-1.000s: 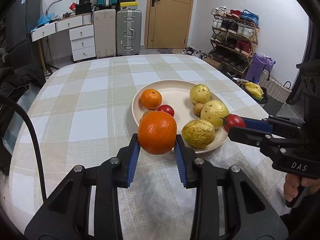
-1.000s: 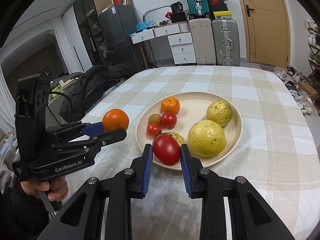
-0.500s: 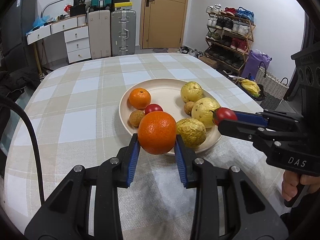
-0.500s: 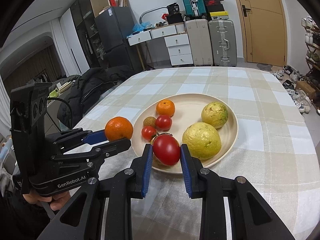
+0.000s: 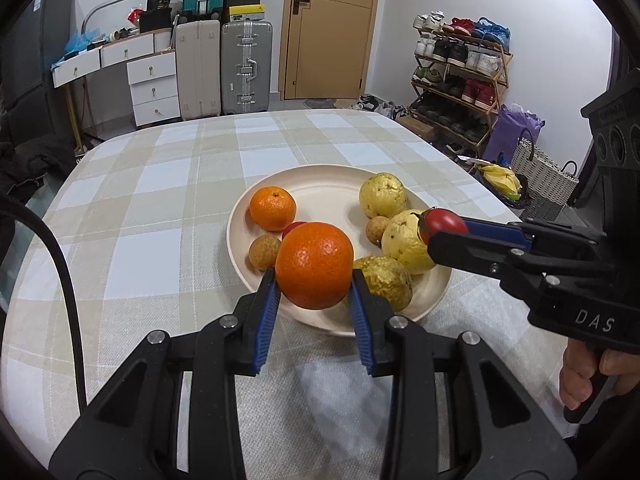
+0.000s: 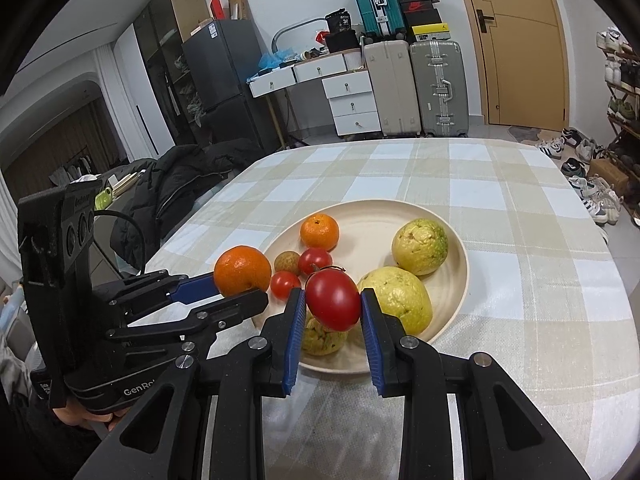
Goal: Organize fruits
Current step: 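Carry the mandarin with the left tool while the right carries the tomato to the plate, then open both tools over the plate to release the mandarin and tomato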
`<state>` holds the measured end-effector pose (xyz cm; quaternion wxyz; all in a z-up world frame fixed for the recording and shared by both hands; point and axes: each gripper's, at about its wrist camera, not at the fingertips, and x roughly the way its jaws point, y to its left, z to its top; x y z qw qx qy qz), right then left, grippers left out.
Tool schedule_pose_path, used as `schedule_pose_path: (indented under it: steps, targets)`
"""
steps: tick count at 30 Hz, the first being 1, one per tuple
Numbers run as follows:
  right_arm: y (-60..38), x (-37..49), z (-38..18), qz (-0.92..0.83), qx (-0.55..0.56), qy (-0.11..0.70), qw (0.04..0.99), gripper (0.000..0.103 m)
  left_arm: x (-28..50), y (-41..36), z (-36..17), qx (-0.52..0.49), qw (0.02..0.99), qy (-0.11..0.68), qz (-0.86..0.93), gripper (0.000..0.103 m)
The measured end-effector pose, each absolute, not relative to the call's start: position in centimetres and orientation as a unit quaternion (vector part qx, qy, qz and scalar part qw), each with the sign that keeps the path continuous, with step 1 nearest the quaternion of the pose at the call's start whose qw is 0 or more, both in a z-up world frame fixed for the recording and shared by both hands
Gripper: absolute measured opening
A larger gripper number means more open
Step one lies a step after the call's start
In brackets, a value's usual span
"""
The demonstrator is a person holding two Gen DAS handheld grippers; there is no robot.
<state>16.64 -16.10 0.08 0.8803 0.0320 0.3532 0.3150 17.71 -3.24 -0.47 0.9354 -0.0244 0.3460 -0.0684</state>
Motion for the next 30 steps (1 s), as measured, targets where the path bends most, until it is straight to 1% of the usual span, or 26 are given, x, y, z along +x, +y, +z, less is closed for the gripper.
schedule_pose_path:
  steps: [13,30]
  targets:
    - [-15.6,18.7,0.4,0.306,0.037,0.356,0.882,0.029,20.6,-2.9,-0.8,-0.033,0.935,0.349,-0.061,0.031]
    - [-15.1,20.6,-0.1,0.296,0.038,0.364,0.882,0.029,22.4,-3.6,-1.5,-0.028,0.932,0.356,-0.058,0.031]
